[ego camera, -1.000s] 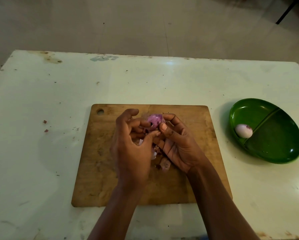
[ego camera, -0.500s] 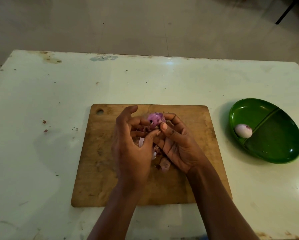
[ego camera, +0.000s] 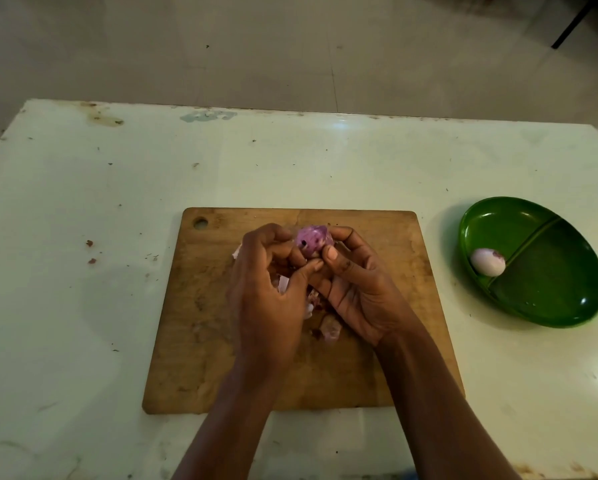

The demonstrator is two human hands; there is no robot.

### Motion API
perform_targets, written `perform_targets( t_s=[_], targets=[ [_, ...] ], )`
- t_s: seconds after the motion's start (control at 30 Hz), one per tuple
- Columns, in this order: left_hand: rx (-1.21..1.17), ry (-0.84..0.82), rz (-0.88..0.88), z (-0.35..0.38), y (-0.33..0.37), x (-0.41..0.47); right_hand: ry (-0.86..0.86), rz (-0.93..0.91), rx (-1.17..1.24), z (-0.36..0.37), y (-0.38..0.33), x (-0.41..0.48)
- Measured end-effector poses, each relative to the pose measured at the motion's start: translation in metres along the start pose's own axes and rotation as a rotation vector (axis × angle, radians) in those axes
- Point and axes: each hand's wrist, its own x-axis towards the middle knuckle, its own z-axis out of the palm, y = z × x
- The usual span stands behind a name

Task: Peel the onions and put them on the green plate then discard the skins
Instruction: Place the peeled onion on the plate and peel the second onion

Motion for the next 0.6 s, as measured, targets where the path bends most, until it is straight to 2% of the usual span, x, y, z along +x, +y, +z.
perform_targets(
  t_s=[0.23,0.6],
  targets=[
    [-0.062,0.07,-0.059,-0.0049,0.0063,0.0046,0.016,-0.027,0.035,-0.0002,-0.0007,0.0],
    [0.012,0.015,-0.033,-0.0055,-0.0004,0.0035,0.039,-0.015,-0.106,0.0041,-0.0034,-0.0022]
  ],
)
